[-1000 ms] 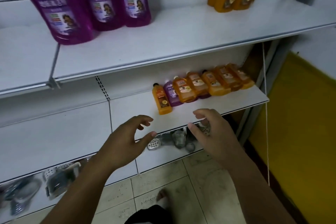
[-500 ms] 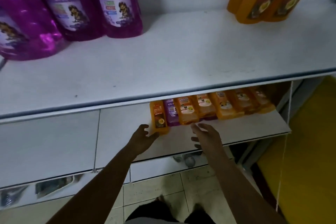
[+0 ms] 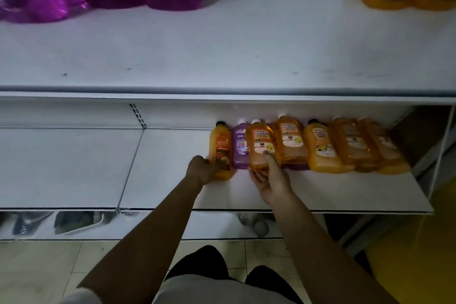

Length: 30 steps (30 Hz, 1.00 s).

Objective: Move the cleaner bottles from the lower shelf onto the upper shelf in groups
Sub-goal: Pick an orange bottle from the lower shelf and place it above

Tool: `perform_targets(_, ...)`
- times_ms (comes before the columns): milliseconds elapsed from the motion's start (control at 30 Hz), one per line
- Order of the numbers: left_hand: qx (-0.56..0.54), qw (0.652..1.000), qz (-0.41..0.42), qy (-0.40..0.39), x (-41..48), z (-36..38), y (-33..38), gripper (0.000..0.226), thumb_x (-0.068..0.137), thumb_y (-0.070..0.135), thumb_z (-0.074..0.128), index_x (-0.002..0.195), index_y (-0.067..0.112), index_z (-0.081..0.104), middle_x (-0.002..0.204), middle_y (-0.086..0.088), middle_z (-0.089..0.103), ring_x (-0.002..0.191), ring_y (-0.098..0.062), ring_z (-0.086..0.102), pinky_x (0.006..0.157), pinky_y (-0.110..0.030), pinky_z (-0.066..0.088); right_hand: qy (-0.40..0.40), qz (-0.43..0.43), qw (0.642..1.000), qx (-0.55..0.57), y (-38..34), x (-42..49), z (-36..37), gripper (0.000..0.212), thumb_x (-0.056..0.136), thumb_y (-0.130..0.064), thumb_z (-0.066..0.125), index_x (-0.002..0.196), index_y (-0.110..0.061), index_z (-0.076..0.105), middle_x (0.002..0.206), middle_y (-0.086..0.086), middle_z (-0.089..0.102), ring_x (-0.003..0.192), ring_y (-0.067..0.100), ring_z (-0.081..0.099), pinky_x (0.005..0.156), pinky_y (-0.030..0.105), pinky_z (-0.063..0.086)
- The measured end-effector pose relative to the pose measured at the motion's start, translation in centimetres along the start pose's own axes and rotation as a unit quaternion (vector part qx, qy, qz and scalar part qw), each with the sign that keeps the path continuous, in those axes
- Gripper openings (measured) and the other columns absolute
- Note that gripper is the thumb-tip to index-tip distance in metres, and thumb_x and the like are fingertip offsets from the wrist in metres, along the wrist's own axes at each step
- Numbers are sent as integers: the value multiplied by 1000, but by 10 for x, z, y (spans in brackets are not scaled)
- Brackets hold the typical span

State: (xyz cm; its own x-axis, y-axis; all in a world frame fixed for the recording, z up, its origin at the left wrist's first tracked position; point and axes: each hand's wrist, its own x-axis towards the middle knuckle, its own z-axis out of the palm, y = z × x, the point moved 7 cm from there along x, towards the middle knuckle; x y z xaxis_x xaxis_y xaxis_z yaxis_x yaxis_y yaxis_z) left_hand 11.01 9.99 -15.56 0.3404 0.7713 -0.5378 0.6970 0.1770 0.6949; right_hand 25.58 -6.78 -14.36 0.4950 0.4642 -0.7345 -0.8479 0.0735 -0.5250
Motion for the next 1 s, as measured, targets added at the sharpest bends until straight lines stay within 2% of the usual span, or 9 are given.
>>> perform_targets(167,-226,969,-69,-67,-31,-13,-11,69,71,37,95,119,-5,67,110,-20,75,99,-34,75,84,-47,65,-53,77,995,38,2,-33,-6,53,91,-24,78,136,-10,53,127,24,60,112,38,67,68,38,65)
perform_targets(300,-374,906,-108,-166,-86,-21,-16,58,85,21,83,135,1,59,129,-23,70,117,-37,70,92,-46,61,-98,113,989,-1,6,-71,-23,47,95,-15,70,138,-8,52,128,27,65,121,43,67,80,39,65)
perform_targets(433,-346,890,-65,-290,-140,-30,-9,92,66,20,99,145,8,53,139,-21,65,124,-38,67,94,-45,60,-185,91,975,-87,-8,-116,-43,75,76,-9,85,144,-7,54,132,22,69,121,37,69,89,43,62)
perform_targets(533,-275,903,1,-330,-174,-29,5,90,73,-4,82,149,25,45,137,-17,66,124,-36,67,92,-47,60,-243,32,952,-181,-28,-153,-57,101,42,-8,104,134,-10,61,122,18,74,114,34,72,84,42,62)
perform_targets(600,-235,914,31,-329,-196,-23,15,91,77,-12,78,147,34,41,129,-10,71,120,-30,70,88,-43,61,-231,-16,944,-234,-42,-173,-67,104,41,-15,104,134,-13,58,120,15,75,117,35,70,84,39,62)
perform_targets(667,-221,923,58,-309,-213,-17,26,85,80,0,83,144,37,42,121,-1,75,116,-23,72,85,-36,62,-193,-65,946,-252,-55,-186,-78,106,42,-35,106,136,-19,58,124,11,74,120,32,69,87,39,61)
perform_targets(800,-174,945,105,-258,-236,2,40,93,62,68,88,141,51,41,126,18,71,121,-12,68,96,-40,59,-125,-165,935,-287,-87,-213,-101,84,56,-64,93,128,-35,64,124,-5,75,118,18,70,97,43,55)
perform_targets(900,-152,955,147,-210,-255,24,59,77,83,62,75,148,50,36,131,19,67,124,-12,66,105,-44,56,-123,-225,911,-323,-119,-233,-116,54,78,-46,75,129,-32,60,115,-13,76,111,11,72,92,34,56)
perform_targets(1000,-170,954,184,-166,-282,46,84,73,83,69,72,146,53,37,128,24,67,122,-8,66,95,-31,59,-135,-268,883,-362,-156,-250,-136,52,83,-41,68,132,-28,58,116,-13,75,109,7,72,87,24,58)
